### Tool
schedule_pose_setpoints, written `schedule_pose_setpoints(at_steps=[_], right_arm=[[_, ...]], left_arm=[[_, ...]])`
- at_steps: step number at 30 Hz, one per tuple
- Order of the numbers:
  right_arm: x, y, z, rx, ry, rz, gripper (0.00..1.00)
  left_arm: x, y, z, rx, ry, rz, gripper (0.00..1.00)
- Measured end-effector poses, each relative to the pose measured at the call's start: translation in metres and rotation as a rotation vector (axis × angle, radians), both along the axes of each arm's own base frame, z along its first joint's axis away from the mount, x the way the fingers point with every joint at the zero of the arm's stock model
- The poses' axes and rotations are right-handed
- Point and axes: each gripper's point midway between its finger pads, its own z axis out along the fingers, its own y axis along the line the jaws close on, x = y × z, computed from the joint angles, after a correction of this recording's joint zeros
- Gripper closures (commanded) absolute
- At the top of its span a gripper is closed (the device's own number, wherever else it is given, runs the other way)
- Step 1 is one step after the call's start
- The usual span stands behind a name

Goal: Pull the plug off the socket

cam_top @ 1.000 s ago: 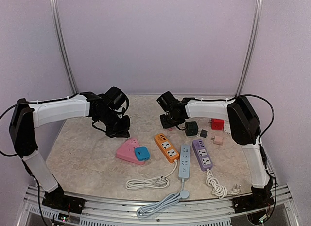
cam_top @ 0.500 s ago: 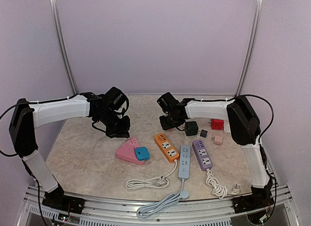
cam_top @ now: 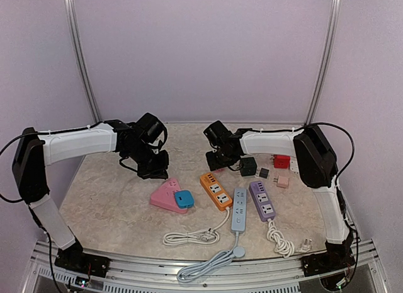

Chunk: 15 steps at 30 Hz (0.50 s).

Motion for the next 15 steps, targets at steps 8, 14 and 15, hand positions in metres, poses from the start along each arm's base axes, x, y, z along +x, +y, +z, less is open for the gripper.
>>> schedule_pose_setpoints(at_steps=[8, 14, 15], right_arm=[[-0.006, 0.001, 0.007, 0.031, 0.005, 0.015, 0.46], [-0.027, 0.005, 0.039, 0.142, 0.009, 0.071, 0.45], [-0.031, 0.006, 0.044, 0.165, 0.013, 0.083, 0.45]], left_arm=[[0.000, 0.000, 0.000, 0.000, 0.000, 0.000, 0.98], [-0.001, 0.001, -0.002, 0.002, 0.003, 0.000, 0.98], [-0.002, 0.001, -0.003, 0.003, 0.006, 0.000, 0.98]])
